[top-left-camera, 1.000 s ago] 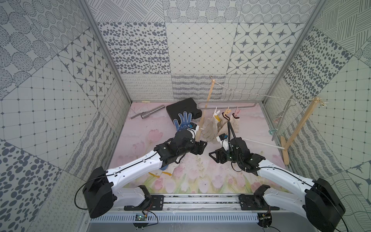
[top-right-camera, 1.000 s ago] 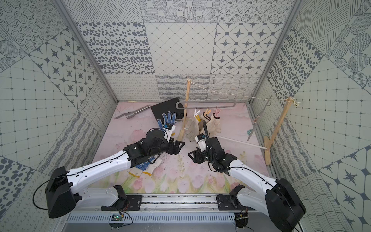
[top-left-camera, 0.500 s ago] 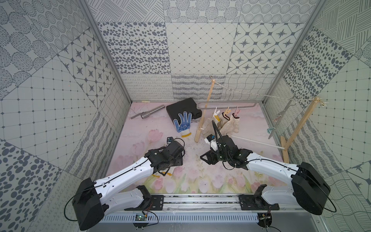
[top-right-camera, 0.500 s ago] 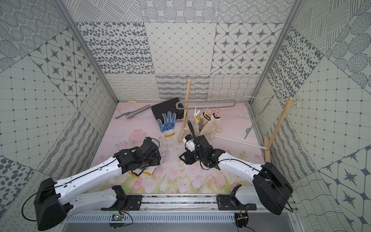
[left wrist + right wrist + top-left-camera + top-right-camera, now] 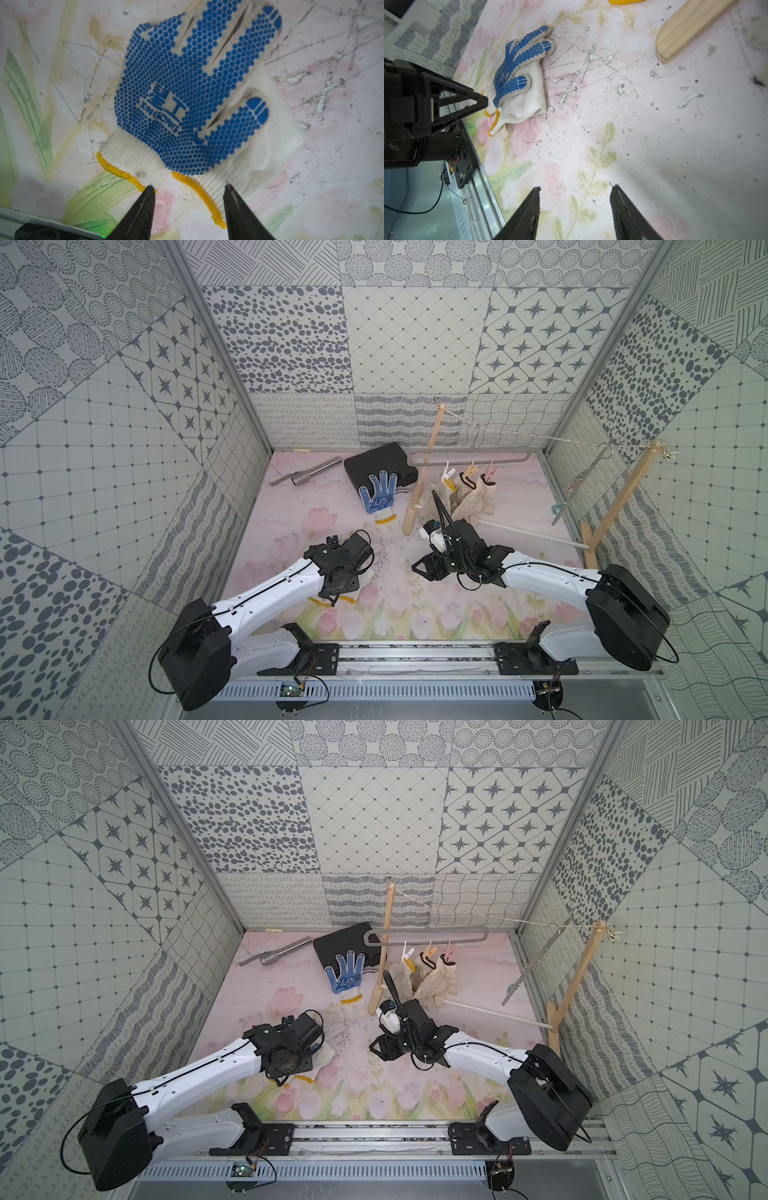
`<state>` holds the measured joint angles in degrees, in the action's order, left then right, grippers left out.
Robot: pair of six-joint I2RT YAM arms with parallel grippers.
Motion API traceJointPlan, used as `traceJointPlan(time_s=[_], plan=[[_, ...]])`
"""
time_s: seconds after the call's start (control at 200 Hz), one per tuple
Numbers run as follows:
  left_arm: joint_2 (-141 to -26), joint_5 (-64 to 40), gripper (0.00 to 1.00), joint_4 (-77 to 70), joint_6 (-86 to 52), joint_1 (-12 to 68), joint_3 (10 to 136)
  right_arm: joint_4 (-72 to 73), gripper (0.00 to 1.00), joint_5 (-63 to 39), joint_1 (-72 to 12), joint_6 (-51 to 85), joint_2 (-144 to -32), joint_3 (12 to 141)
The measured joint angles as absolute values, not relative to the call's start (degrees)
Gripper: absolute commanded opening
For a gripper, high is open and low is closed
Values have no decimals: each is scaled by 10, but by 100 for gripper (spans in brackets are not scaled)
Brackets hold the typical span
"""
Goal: Clip the gloves onto a hanger to dry
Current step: Pick up the glove from the center of the board.
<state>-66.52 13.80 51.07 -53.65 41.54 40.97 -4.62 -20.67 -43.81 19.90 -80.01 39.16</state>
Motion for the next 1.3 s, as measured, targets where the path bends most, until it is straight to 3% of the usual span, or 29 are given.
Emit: traceJointPlan(time_s=[0.235,0.57,0.745,1.016,1.301], plan=[[-680,123,52,489,-529,397,380,-44,58,-213,-438,199,-800,393],[-742,111,27,443,-505,378,370,-39,58,-218,-438,201,-793,393],[-763,109,1,426,-490,375,373,-36,58,-217,-438,202,-769,391],[-727,115,0,443,-480,374,401,-42,59,-206,-438,219,-734,369],[-611,128,0,475,-463,387,484,-30,72,-199,-438,251,-690,337]])
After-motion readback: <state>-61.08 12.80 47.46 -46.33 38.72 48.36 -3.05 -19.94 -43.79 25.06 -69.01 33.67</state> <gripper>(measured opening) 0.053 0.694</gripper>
